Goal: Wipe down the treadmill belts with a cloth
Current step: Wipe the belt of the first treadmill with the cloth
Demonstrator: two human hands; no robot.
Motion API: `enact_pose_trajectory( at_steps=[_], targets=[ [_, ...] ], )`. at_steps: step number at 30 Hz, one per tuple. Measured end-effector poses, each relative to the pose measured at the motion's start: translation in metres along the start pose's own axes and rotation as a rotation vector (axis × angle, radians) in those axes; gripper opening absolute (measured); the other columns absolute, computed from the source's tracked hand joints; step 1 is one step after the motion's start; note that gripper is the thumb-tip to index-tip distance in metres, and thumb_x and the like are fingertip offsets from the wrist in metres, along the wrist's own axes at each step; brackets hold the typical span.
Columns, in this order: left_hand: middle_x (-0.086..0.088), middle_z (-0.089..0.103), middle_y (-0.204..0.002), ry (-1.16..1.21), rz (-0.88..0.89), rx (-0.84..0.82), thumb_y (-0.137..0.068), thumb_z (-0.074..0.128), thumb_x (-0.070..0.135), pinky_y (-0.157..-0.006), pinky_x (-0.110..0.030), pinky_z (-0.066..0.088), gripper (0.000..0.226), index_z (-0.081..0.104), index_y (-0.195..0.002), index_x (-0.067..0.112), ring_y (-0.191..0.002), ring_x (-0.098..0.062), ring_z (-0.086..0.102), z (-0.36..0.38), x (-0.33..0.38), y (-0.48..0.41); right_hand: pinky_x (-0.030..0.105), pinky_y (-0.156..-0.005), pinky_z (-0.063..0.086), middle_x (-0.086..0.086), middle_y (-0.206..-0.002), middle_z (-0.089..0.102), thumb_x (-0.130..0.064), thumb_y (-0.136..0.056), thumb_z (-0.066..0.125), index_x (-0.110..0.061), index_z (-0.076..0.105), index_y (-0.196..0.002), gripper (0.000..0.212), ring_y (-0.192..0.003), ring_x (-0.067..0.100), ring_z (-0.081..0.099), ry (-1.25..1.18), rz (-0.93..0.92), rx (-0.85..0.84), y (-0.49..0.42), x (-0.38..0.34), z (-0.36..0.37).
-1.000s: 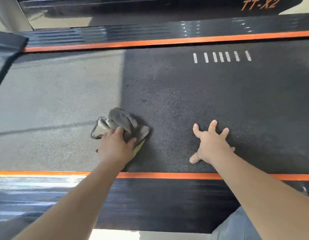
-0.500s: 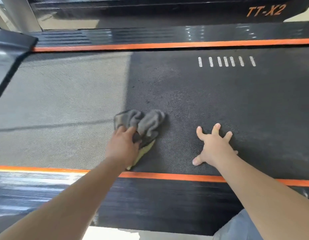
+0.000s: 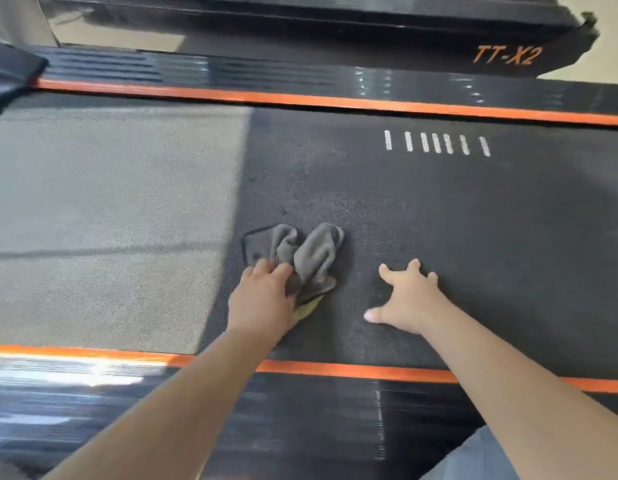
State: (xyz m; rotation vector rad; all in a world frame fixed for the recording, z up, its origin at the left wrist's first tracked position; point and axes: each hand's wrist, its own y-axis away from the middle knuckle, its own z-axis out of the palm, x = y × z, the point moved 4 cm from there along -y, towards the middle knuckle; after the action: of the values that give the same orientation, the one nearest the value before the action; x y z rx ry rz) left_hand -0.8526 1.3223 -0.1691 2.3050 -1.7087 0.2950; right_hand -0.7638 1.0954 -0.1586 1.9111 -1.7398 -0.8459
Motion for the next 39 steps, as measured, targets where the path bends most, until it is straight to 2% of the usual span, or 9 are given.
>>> enact_pose_trajectory(
  at_steps=[4,7,11,15,22,28,32,35,39],
  targets=[
    [0.005,0.054,-0.106,0.023,0.308,-0.133,-0.089,0.047,0.049,-0.072,-0.038,0.055,0.027,0.059,-0.102,0.029,-0.103,-0.025,0.055,0.016,0.024,0.037,0.061,-0.113,0.036,-0.001,-0.172,-0.001,-0.022,-0.098,0.06,-0.037,0.018,-0.162,0.077,-0.157,0.036,0.0,-0.068,-0.145,0.235,-0.01,-0.024,-0.033],
    [0.007,0.054,-0.111,-0.025,0.411,-0.208,-0.083,0.037,0.051,-0.076,-0.04,0.057,0.043,0.061,-0.115,0.034,-0.108,-0.024,0.057,0.004,0.001,0.012,0.051,-0.115,0.036,-0.003,-0.172,-0.002,-0.008,-0.092,0.053,-0.033,0.017,-0.163,0.082,-0.158,0.031,-0.002,-0.06,-0.189,0.188,-0.026,-0.041,-0.041],
    [0.0,0.056,-0.121,-0.077,0.051,-0.02,-0.093,0.055,0.046,-0.084,-0.041,0.054,0.029,0.065,-0.117,0.033,-0.116,-0.029,0.056,-0.03,-0.059,-0.064,0.047,-0.121,0.026,-0.004,-0.172,-0.009,-0.008,-0.085,0.058,-0.032,0.009,-0.165,0.096,-0.158,0.03,-0.01,-0.064,-0.189,0.086,-0.055,-0.059,-0.057],
    [-0.009,0.055,-0.113,0.031,-0.295,0.152,-0.094,0.06,0.041,-0.075,-0.038,0.046,0.023,0.068,-0.101,0.02,-0.105,-0.035,0.054,-0.038,-0.083,-0.102,0.065,-0.119,0.02,-0.006,-0.168,-0.026,-0.036,-0.07,0.09,-0.051,-0.003,-0.16,0.131,-0.153,0.043,-0.021,0.014,-0.13,-0.061,-0.082,-0.073,-0.058],
    [0.003,0.048,-0.104,-0.05,0.448,-0.158,-0.09,0.04,0.051,-0.077,-0.038,0.05,0.042,0.065,-0.119,0.034,-0.103,-0.027,0.055,-0.016,-0.04,-0.105,0.075,-0.111,0.03,-0.009,-0.166,-0.028,-0.049,-0.062,0.096,-0.055,0.004,-0.158,0.133,-0.153,0.043,-0.018,0.114,-0.095,0.0,-0.094,-0.075,-0.049],
    [-0.003,0.053,-0.103,-0.023,-0.072,0.084,-0.094,0.057,0.029,-0.07,-0.035,0.036,0.016,0.071,-0.101,0.024,-0.102,-0.031,0.052,-0.032,-0.058,-0.166,0.076,-0.112,0.029,-0.01,-0.166,-0.028,-0.042,-0.062,0.097,-0.059,0.003,-0.156,0.134,-0.153,0.042,-0.021,0.083,-0.067,-0.005,-0.096,-0.078,-0.05],
    [0.0,0.054,-0.095,0.114,0.305,-0.08,-0.087,0.061,0.03,-0.074,-0.038,0.047,0.01,0.067,-0.092,0.023,-0.092,-0.032,0.058,-0.008,-0.023,-0.108,0.073,-0.112,0.031,-0.013,-0.166,-0.027,-0.038,-0.065,0.095,-0.061,0.004,-0.154,0.13,-0.153,0.04,-0.02,0.089,-0.05,0.012,-0.098,-0.076,-0.048],
    [0.006,0.054,-0.099,0.119,0.683,-0.311,-0.083,0.064,0.033,-0.076,-0.036,0.052,0.018,0.065,-0.1,0.028,-0.094,-0.022,0.056,-0.011,-0.027,-0.075,0.068,-0.113,0.033,-0.015,-0.165,-0.028,-0.008,-0.084,0.076,-0.062,0.005,-0.155,0.114,-0.153,0.039,-0.02,0.077,-0.051,0.04,-0.099,-0.075,-0.048],
    [0.01,0.055,-0.108,-0.13,0.456,-0.17,-0.085,0.064,0.059,-0.081,-0.031,0.052,0.031,0.068,-0.109,0.039,-0.105,-0.015,0.055,-0.036,-0.073,-0.145,0.073,-0.112,0.032,-0.012,-0.166,-0.027,-0.035,-0.067,0.096,-0.06,0.003,-0.155,0.131,-0.153,0.041,-0.02,0.073,-0.072,0.004,-0.097,-0.076,-0.05]
  ],
)
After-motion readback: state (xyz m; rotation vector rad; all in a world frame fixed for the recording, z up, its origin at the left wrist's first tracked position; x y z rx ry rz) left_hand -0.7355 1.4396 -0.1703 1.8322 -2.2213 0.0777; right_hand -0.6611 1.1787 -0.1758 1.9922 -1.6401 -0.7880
